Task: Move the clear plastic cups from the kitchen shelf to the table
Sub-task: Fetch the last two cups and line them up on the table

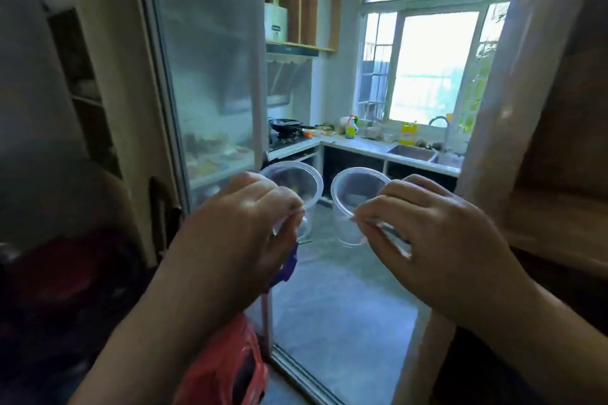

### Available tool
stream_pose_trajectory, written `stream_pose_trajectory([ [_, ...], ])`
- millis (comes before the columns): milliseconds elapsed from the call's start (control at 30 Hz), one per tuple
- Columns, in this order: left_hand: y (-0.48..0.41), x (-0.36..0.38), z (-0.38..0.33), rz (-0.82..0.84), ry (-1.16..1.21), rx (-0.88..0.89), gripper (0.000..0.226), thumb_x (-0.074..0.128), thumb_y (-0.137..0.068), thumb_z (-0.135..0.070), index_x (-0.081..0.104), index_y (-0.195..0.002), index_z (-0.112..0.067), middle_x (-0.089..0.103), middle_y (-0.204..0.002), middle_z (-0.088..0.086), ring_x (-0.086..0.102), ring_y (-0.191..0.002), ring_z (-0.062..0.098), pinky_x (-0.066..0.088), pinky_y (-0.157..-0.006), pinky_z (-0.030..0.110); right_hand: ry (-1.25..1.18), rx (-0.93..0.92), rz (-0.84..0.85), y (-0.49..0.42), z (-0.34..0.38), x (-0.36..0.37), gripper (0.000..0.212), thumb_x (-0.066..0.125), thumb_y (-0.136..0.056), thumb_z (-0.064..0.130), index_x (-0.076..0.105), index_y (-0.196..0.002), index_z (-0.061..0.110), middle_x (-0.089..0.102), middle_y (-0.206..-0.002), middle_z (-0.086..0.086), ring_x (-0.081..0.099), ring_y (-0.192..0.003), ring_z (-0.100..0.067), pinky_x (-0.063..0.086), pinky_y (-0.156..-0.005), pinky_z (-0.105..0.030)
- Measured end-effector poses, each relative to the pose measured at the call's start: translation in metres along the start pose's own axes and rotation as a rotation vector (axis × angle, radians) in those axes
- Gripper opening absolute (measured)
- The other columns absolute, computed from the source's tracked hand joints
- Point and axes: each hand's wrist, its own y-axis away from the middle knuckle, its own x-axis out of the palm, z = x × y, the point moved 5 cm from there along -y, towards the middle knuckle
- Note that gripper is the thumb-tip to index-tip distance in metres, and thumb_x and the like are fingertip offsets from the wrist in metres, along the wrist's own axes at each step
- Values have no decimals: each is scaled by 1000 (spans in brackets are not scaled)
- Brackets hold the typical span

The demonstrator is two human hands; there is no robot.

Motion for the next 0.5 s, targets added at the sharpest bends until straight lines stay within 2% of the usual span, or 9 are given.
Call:
stream_pose_trajectory([
  [133,43,-40,74,25,-106,-134,13,55,-82,-24,65,-81,-15,63,-78,2,56,-84,21,41,-71,32,-145,-71,5,-46,67,60,10,59,-87,19,68,-83,20,64,-79,5,59,-77,-21,51,-66,-36],
  [200,67,-60,108,29,-142,-191,16,53,-84,-25,64,-80,-15,61,-76,1,54,-82,19,41,-70,33,-212,-118,18,-65,102,88,8,62,-85,17,70,-85,20,66,-81,5,60,-78,-21,52,-67,-36],
  [300,106,-90,151,27,-212,-271,19,50,-84,-27,63,-81,-14,61,-74,-1,53,-82,17,40,-70,28,-322,-167,58,-89,151,127,10,64,-83,15,71,-88,18,68,-84,6,61,-83,-19,54,-67,-36],
  [500,172,-140,218,-11,-327,-490,12,56,-86,-19,65,-82,-14,63,-76,-5,54,-85,12,44,-70,25,-495,-287,148,-130,236,188,19,62,-81,13,69,-97,20,67,-91,6,60,-88,-21,54,-68,-41],
])
